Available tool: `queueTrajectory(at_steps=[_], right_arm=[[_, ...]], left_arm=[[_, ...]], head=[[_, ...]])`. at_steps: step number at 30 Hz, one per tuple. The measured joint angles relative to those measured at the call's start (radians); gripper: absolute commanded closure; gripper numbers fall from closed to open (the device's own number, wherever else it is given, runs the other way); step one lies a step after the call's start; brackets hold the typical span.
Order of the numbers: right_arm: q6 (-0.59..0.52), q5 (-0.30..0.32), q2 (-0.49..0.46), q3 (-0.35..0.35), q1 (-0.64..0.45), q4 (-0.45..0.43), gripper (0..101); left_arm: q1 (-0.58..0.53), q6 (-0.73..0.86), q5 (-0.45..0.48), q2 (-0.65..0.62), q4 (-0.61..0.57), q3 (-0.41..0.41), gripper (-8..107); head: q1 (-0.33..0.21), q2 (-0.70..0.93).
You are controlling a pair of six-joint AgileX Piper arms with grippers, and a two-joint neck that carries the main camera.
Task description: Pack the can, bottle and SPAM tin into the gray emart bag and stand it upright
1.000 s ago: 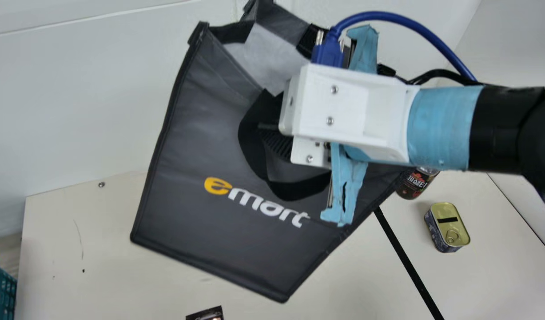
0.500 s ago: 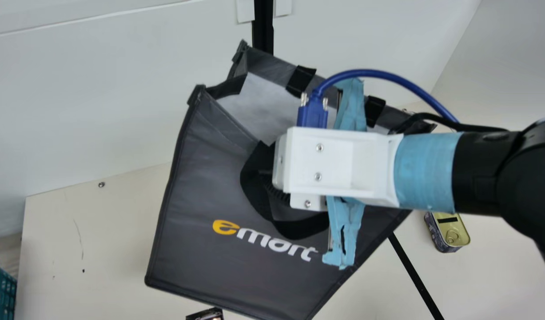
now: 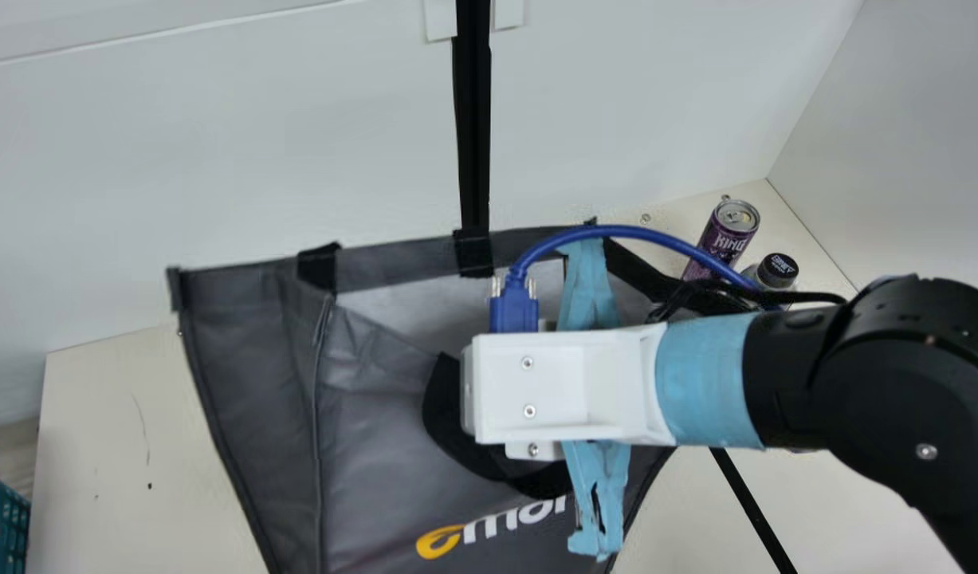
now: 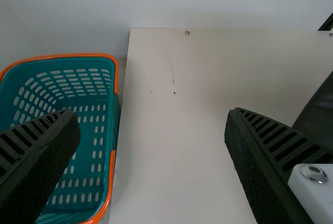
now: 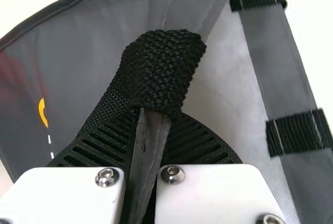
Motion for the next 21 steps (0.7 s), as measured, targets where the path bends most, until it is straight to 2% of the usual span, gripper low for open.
queueTrajectory(at_steps=[3, 21], right_arm=[[0.009, 0.001, -0.005, 0.015, 0.019, 0.000, 101], [0.140, 0.005, -0.049, 0.051, 0.154, 0.007, 41]], left_arm=[[0.000, 0.000, 0.000, 0.000, 0.000, 0.000, 9], [0.000, 0.000, 0.000, 0.000, 0.000, 0.000, 9]], head=[[0.000, 0.002], [0.000, 0.000]])
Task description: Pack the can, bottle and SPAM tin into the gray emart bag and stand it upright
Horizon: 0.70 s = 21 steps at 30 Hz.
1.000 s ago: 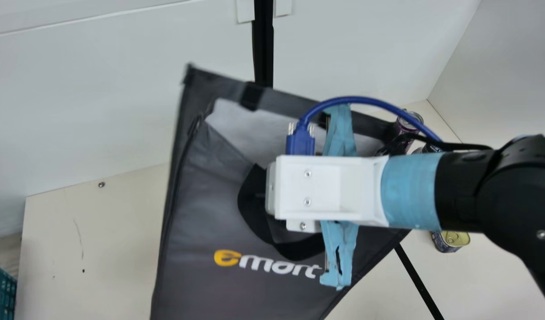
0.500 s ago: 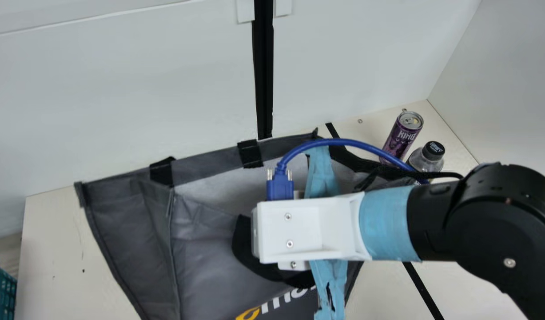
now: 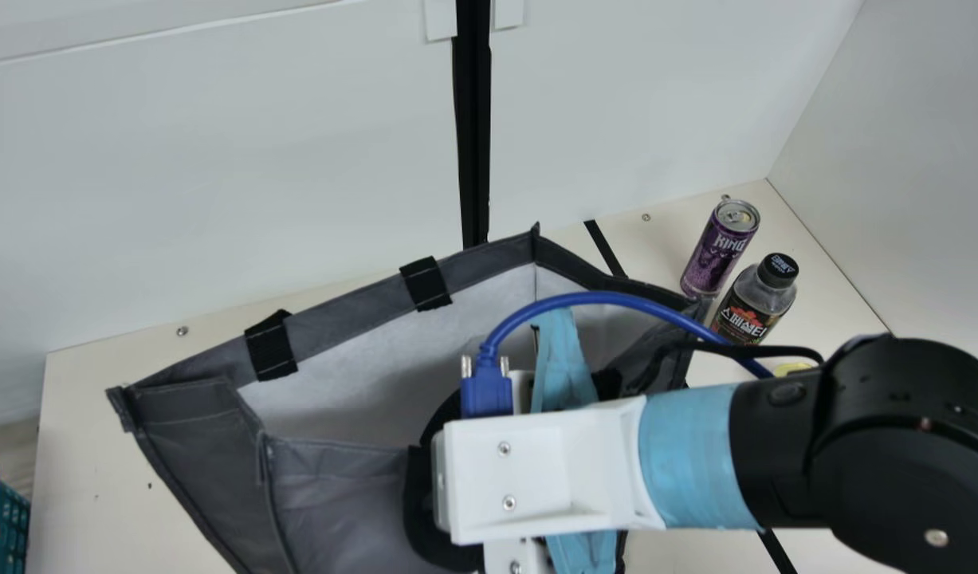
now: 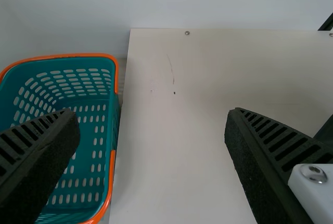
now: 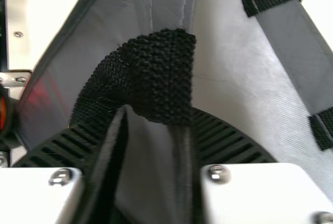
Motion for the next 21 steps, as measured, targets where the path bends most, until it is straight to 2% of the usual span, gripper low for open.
queueTrajectory(at_steps=[10, 21], right_arm=[[0.123, -0.001, -0.048, 0.033, 0.107, -0.022, 8], [0.258, 0.000, -0.111, 0.063, 0.228, -0.095, 6]], left_arm=[[0.000, 0.000, 0.000, 0.000, 0.000, 0.000, 9], [0.000, 0.000, 0.000, 0.000, 0.000, 0.000, 9]], head=[[0.000, 0.000], [0.000, 0.002]])
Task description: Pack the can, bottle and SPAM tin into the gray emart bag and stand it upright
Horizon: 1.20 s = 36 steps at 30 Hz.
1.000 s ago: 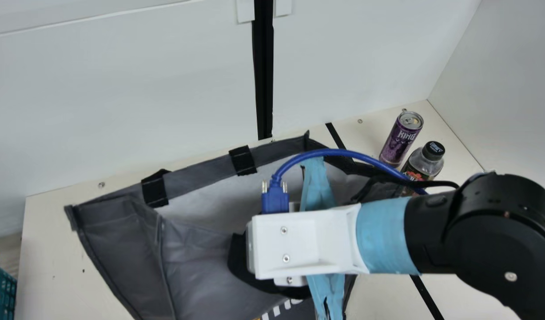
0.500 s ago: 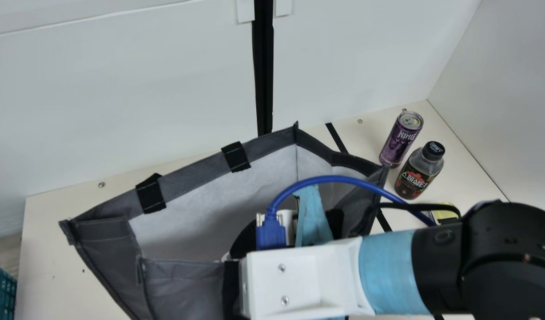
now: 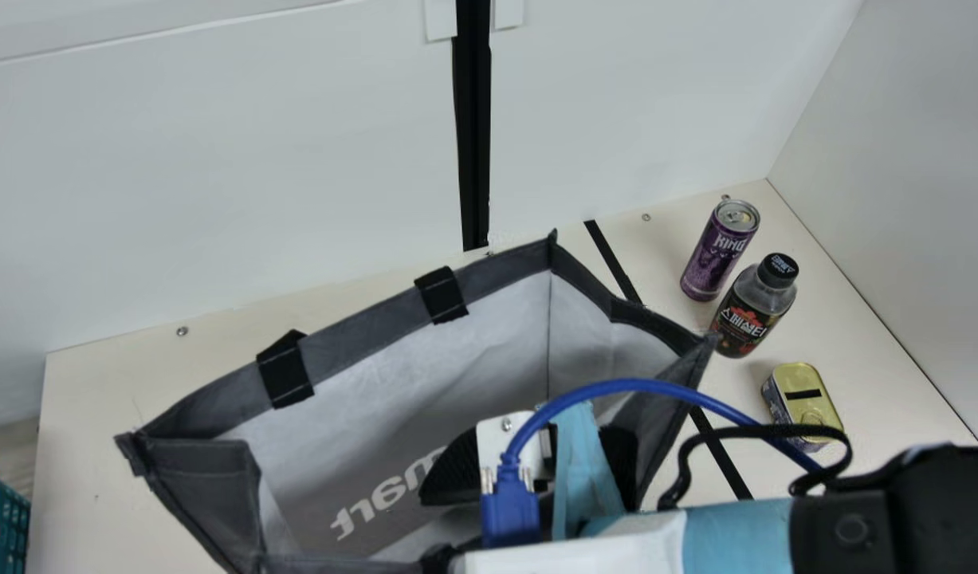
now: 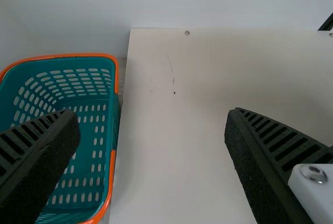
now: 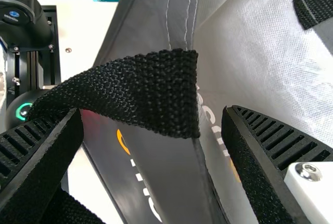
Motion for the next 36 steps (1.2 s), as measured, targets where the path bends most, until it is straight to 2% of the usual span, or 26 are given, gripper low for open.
queueTrajectory(at_steps=[21, 36], right_arm=[[0.128, 0.000, -0.120, 0.025, 0.122, -0.152, 6], [0.153, -0.001, -0.171, -0.031, 0.112, -0.201, 6]], left_arm=[[0.000, 0.000, 0.000, 0.000, 0.000, 0.000, 9], [0.000, 0.000, 0.000, 0.000, 0.000, 0.000, 9]], head=[[0.000, -0.002], [0.000, -0.002]])
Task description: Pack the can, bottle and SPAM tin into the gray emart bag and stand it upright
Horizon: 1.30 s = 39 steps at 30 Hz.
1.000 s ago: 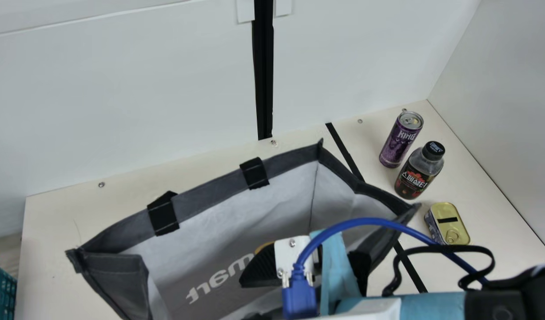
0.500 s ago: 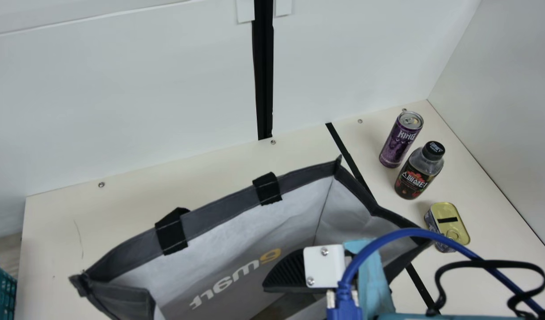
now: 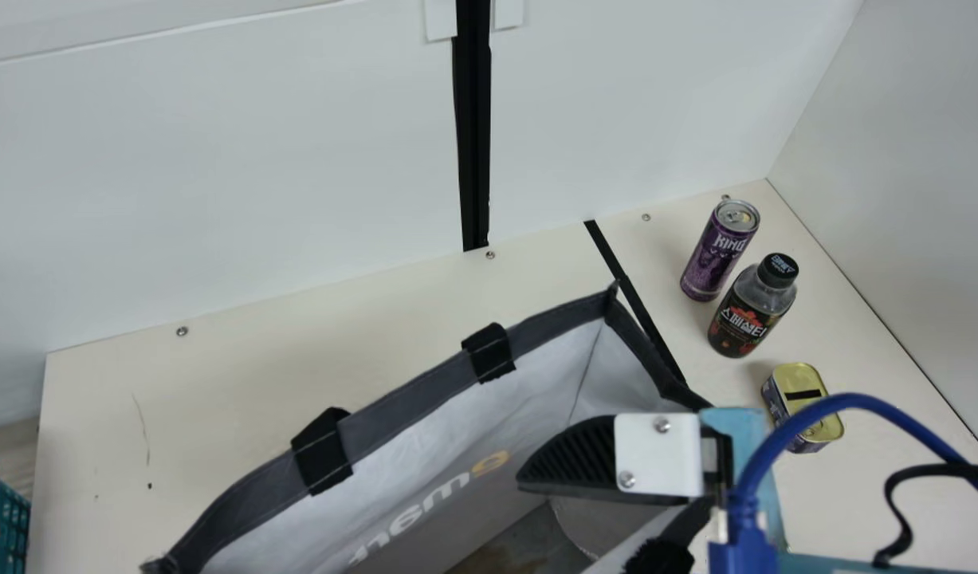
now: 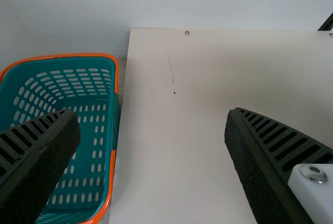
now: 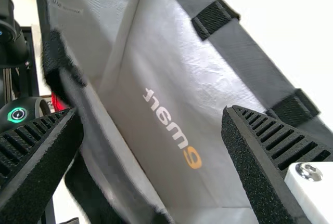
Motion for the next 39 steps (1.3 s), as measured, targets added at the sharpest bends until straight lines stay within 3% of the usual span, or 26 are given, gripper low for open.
queueTrajectory(at_steps=[15, 39], right_arm=[[0.100, 0.000, -0.032, -0.094, -0.010, -0.055, 6], [0.177, -0.001, 0.018, -0.219, -0.258, -0.120, 6]], left_arm=[[0.000, 0.000, 0.000, 0.000, 0.000, 0.000, 9], [0.000, 0.000, 0.000, 0.000, 0.000, 0.000, 9]], head=[[0.000, 0.002], [0.000, 0.000]])
